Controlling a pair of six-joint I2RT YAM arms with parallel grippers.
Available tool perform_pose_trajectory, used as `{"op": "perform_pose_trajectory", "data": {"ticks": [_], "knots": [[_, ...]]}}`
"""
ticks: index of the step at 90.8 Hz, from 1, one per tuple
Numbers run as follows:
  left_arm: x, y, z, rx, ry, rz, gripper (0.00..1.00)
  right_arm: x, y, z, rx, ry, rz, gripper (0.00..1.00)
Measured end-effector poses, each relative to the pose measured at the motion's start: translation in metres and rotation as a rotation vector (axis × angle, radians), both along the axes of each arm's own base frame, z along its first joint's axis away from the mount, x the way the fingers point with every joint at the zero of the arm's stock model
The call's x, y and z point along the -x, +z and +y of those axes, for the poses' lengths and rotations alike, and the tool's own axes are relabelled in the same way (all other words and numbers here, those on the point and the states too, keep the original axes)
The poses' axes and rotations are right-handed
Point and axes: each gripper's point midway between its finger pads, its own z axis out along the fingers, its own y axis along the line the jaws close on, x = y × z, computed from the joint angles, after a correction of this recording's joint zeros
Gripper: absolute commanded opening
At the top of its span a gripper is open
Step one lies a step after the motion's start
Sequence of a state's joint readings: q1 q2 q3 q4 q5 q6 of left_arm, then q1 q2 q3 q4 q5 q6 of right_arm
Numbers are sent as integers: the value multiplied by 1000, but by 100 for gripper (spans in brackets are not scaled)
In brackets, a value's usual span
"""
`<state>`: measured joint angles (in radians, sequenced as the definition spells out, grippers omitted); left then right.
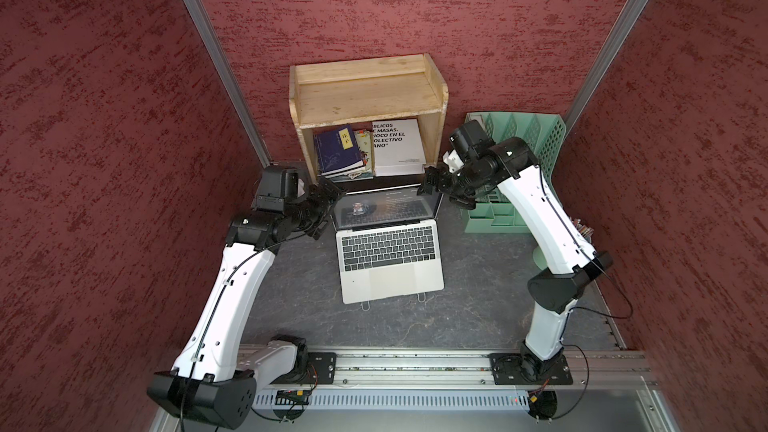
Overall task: Close the laptop lid and set it aside
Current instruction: Close the lid of the laptop.
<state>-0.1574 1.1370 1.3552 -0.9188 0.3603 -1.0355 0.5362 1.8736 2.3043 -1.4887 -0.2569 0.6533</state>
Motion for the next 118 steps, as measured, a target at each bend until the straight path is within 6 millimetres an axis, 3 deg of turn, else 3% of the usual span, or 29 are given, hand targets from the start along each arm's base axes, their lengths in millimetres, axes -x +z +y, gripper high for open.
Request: {"op": "perform_pose_trajectory", "data": {"ticks": [25,75,105,118], "knots": [[4,-1,-4,10,-7,-27,92,8,-11,2,19,0,21,96],[26,-10,-6,16,-17,-71,90,44,41,-11,-131,-40,-97,98],[46,-22,-6,25,-28,-79,90,48,27,-14,-132,-70,-62,99],[53,-26,-6,29,-31,-82,89,52,11,-16,-113,-74,-35,98]]}}
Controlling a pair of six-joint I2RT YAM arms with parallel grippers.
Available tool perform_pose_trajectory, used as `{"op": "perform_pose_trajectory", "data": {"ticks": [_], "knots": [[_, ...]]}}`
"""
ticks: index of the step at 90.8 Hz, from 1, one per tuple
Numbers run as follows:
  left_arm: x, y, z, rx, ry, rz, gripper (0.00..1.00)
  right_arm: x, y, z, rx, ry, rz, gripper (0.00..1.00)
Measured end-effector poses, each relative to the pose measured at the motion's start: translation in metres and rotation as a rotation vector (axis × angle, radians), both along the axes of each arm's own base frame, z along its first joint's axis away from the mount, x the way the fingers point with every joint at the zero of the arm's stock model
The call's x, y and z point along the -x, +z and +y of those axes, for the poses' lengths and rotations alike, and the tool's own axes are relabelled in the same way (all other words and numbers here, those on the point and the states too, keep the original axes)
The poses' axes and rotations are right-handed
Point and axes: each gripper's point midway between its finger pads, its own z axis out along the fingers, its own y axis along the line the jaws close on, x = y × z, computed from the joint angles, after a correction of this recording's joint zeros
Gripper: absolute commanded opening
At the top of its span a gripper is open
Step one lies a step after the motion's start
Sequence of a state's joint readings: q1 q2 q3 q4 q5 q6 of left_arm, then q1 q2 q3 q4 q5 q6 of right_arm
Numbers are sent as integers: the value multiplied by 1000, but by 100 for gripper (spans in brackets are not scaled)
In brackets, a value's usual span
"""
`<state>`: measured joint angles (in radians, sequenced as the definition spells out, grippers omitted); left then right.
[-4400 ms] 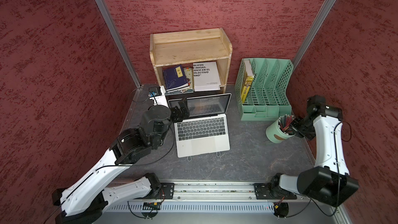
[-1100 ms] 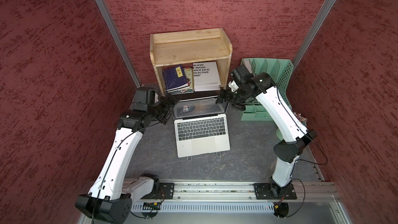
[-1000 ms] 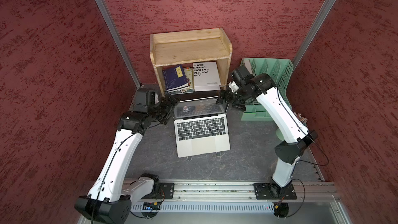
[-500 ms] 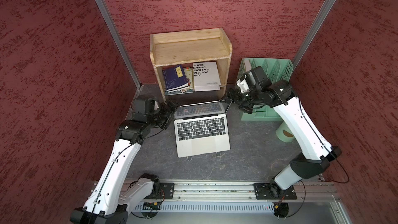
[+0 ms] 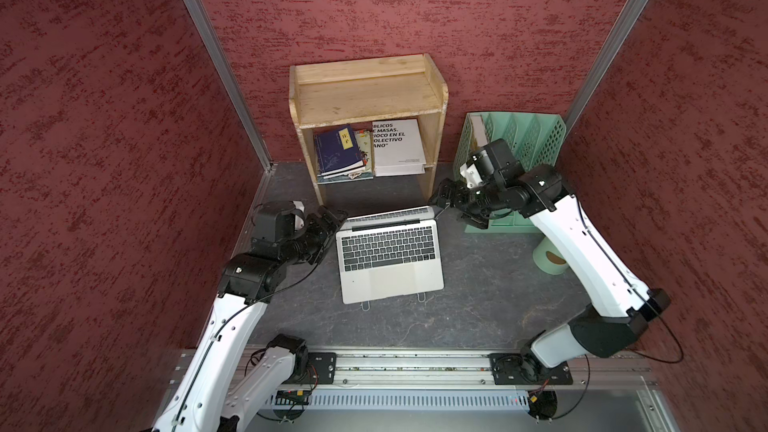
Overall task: Close the laptop lid and set it aside
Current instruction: Close the lid of the laptop.
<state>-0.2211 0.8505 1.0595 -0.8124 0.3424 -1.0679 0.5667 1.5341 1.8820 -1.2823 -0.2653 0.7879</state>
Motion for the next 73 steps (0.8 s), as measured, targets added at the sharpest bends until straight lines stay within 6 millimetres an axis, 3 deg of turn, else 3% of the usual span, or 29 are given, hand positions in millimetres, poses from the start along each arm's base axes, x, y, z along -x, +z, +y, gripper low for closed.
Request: {"op": "perform_pose_trajectory", "data": {"ticks": [12,36,57,73], "knots": [[8,-13,2,-6,3,32,90,8,-16,-4,10,-3,24,98],[23,-59,9,-55,32,197,100,31,-49,-18,32,-15,78,98],[34,-65,12,-77,37,235,100,36,-68,-20,29,-20,95,98],[54,-62,19,-99,39,262,100,36,-85,-19,36,-17,114,98]]}}
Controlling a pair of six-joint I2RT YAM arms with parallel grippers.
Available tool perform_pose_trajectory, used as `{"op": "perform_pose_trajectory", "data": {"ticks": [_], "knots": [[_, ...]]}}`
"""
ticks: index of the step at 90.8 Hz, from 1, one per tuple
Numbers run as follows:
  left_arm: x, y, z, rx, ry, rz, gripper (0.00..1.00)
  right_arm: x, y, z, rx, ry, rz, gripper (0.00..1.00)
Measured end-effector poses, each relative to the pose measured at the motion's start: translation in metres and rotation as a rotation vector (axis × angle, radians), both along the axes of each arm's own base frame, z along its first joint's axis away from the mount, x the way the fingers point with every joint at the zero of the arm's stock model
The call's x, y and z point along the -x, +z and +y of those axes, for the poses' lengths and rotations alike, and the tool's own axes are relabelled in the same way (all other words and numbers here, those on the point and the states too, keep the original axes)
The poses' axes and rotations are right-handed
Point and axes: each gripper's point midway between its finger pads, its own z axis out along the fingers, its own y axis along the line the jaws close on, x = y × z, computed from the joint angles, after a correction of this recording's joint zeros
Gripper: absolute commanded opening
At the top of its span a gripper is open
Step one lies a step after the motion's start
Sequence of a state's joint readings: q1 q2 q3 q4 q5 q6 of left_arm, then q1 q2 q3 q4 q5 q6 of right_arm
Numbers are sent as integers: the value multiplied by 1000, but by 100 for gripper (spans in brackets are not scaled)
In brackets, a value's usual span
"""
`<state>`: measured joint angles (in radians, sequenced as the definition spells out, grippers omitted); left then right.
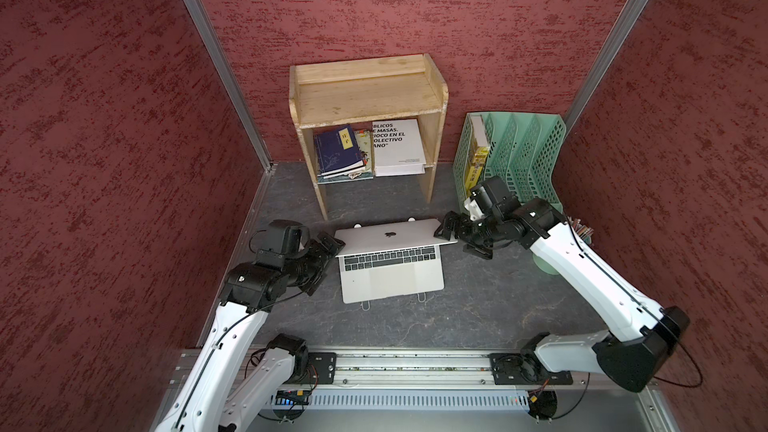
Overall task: Close the laptop lid and set it aside
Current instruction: Close the lid of the laptop.
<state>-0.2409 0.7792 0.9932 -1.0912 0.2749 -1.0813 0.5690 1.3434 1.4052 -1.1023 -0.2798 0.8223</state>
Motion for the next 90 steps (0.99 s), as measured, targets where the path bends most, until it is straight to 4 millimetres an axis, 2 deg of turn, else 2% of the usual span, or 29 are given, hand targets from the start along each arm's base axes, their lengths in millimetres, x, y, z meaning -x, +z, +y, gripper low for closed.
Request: {"op": "perform_pose_trajectory", "data": {"ticks": [21,32,46,73,90], "knots": [[34,6,17,-39,26,23,100,5,-26,1,13,11,31,98],[42,7,21,-47,32,32,100,13,-46,-2,36,24,63,98],[42,7,21,-55,28,45,100,22,-64,-5,67,45,95,98],[34,8,19,-58,21,46,100,25,-82,-9,127,91,103,98],[27,9,17,-49,18,31,100,25,-108,-10,194,117,139,98]]}}
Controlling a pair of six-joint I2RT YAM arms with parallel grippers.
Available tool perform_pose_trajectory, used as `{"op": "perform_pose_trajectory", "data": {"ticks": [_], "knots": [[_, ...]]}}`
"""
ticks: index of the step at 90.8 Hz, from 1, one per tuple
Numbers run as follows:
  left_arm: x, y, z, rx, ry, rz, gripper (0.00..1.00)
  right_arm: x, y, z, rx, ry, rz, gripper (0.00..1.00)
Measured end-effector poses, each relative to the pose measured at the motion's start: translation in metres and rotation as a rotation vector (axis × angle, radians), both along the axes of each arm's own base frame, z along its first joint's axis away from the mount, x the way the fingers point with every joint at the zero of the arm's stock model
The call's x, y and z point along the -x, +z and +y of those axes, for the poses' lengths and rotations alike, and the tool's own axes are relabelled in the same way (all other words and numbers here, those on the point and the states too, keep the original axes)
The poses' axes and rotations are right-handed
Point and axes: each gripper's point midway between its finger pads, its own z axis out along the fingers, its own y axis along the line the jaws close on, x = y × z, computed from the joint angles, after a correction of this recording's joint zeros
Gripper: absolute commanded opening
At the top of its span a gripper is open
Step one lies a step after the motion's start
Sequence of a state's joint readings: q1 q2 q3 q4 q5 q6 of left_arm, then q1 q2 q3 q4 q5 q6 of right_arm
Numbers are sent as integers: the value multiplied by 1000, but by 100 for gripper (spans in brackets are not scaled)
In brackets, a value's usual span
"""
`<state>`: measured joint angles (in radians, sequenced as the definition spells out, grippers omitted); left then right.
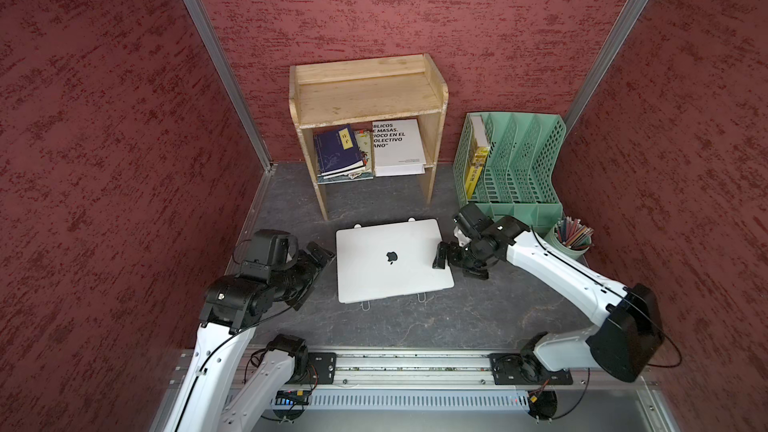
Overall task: Close the laptop lid and set it aside
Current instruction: Close the lid of the laptop, then pick up the laptop from the computer stand.
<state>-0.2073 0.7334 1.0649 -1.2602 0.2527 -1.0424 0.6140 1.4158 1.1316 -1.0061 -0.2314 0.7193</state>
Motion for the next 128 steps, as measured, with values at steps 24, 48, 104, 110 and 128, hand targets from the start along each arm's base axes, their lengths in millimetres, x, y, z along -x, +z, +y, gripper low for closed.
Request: {"op": "perform_pose_trajectory", "data": {"ticks": [24,48,104,110,128], "knots": [[-11,-16,-3,8,2,10,100,-4,-30,-2,55,9,9,98],[-21,-43,-4,3,3,-8,100,-16,-56,-3,107,9,-2,98],[-42,-93,-5,-151,-121,-369,97,-17,-49,-14,90,65,-166,98],[-45,-99,-6,-170,-139,-408,93,-16,-33,-12,35,90,-243,97],[-55,-120,-9,-217,-175,-482,77,-16,-16,3,-98,190,-379,91]]}}
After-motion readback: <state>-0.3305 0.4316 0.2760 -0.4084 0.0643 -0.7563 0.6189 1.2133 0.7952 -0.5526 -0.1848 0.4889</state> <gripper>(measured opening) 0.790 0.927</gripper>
